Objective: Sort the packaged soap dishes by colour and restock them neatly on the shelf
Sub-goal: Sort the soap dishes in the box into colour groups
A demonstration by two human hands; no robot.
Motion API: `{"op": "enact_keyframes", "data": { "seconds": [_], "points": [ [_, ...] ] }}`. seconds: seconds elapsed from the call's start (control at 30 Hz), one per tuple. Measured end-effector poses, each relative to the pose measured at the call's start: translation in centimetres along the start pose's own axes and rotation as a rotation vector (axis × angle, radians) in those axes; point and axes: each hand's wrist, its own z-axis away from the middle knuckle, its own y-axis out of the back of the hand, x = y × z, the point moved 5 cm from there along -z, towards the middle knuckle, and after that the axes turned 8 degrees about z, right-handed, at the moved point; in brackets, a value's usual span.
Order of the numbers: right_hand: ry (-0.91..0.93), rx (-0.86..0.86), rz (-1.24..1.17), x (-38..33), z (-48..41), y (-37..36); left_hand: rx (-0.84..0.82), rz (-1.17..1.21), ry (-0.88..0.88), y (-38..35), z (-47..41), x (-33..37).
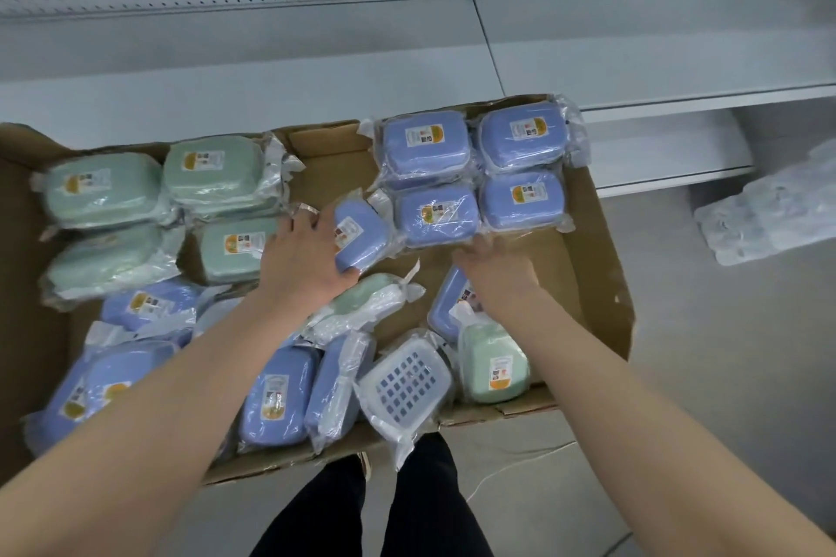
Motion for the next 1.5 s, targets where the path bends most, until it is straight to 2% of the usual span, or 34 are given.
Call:
{"op": "enact_keyframes", "data": {
  "seconds": [0.07,0.13,0.33,0.5,0.73,0.87,0.97,1.23,1.5],
  "points": [
    [0.193,0.052,0.075,-0.4,0.1,-0.4,0.018,0.001,-0.009,0.0,0.2,0.1],
    [0.258,0.066,0.124,0.3,0.1,-0.3,0.037,0.003,-0.020,0.2,0.3,0.4],
    [0.005,0.069,0.061,5.2,0.2,-1.0,0.158,0.042,-0.044,1.5,0.5,1.7],
    [0.159,0.193,0.033,4.2,-0.2,-0.8,0.175,0.034,-0.095,2.2,-0.4,4.0],
    [0.191,0.245,-0.104,8.8,1.4,2.1,0.261,0.070,-0.246,3.4,-1.4,7.6],
    [0.083,0.358,-0.001,13.4,0.9,4.2,0.120,0.036,-0.337,2.0,-2.8,10.0],
    [0.046,0.346,0.021,14.7,-1.4,3.9,0.047,0.028,-0.384,0.3,-4.3,12.5],
    [0.063,0.555,-0.109,15.1,-3.1,1.0,0.128,-0.060,-0.357,-2.0,-6.0,14.2],
    [0.052,0.539,-0.077,14.4,-3.1,0.9,0.089,-0.081,-0.335,-2.5,-6.0,13.6]
  ]
}}
